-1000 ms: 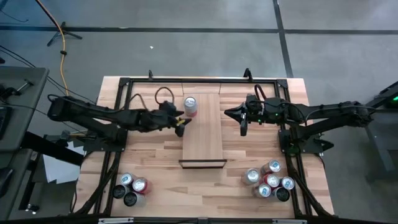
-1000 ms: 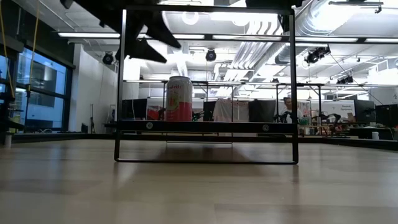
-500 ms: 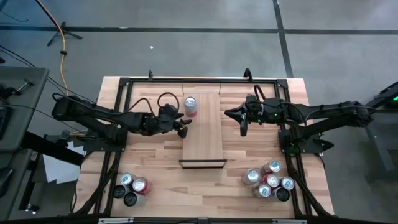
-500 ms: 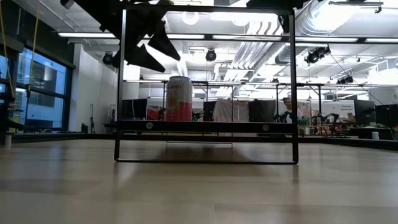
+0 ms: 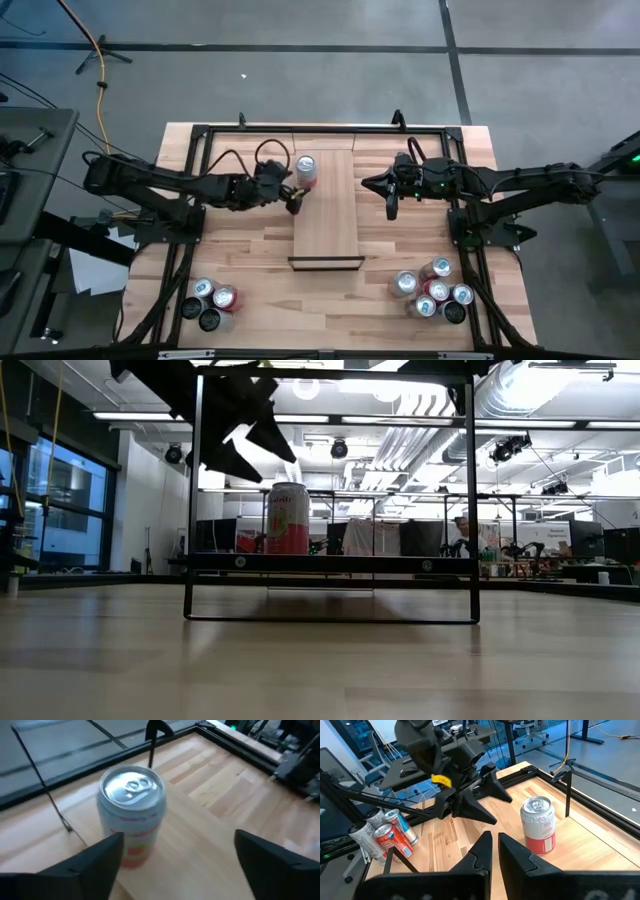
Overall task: Place canned beverage on shelf
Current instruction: Put the pink soda can on the shelf
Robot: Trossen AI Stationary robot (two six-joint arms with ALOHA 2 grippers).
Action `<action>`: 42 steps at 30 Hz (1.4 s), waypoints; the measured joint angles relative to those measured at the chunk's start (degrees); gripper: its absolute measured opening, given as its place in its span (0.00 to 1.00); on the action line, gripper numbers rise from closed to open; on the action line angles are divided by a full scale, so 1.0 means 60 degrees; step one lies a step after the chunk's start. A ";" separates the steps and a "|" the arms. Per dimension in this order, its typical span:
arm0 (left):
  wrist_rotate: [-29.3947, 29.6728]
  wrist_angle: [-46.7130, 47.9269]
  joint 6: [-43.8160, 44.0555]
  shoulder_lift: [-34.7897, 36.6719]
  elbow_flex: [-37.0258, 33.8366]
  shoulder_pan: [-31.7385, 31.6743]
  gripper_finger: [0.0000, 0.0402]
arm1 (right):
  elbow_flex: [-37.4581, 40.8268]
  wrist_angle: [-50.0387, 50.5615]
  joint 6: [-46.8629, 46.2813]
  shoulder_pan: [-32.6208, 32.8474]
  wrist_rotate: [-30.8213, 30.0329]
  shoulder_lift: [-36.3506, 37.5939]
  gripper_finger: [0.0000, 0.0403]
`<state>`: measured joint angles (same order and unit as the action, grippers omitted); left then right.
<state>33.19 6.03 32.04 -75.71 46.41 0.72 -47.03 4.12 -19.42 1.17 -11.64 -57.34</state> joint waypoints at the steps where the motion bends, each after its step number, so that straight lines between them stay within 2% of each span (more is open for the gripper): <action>1: -0.0011 0.0031 -0.0138 -0.0016 -0.0007 -0.0025 0.91 | 0.0000 -0.0003 0.0000 0.0000 0.0017 0.0000 0.04; 6: 0.0036 0.0262 -0.0165 -0.0015 -0.0015 -0.0059 0.98 | 0.0000 0.0000 -0.0002 0.0000 0.0018 0.0000 0.04; 10: 0.1129 0.0385 0.0988 -0.0205 -0.0015 -0.0056 0.98 | 0.0000 0.0022 -0.0091 0.0000 0.0018 0.0000 0.04; 13: 0.1665 -0.0006 0.1075 -0.0615 -0.0011 -0.0081 0.98 | 0.0000 0.0056 -0.0190 0.0000 0.0018 0.0000 0.04; 18: 0.1438 -0.0832 0.0893 -0.1656 -0.0015 -0.0320 0.98 | 0.0000 0.0102 -0.0189 -0.0004 0.0018 0.0000 0.04; 21: 0.1692 -0.1600 0.0921 -0.2089 0.0000 -0.0465 0.98 | 0.0000 0.0134 -0.0186 -0.0004 0.0018 0.0000 0.04; 28: 0.1785 -0.2727 0.0963 -0.2795 -0.0011 -0.0975 0.98 | 0.0000 0.0141 -0.0186 -0.0004 0.0014 0.0000 0.04; 33: 0.1508 -0.3395 0.0974 -0.3120 -0.0011 -0.1257 0.98 | 0.0000 0.0138 -0.0186 -0.0004 0.0014 0.0000 0.04; 37: 0.1506 -0.3481 0.0969 -0.3175 -0.0011 -0.1316 0.91 | 0.0000 0.0138 -0.0186 -0.0004 0.0014 0.0000 0.04; 42: 0.1565 -0.3414 0.0522 -0.3120 0.0017 -0.1322 0.67 | 0.0000 0.0138 -0.0182 -0.0004 0.0014 0.0000 0.04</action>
<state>42.58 -14.45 35.18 -94.43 46.51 -7.22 -47.03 4.95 -20.51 1.15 -11.55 -57.34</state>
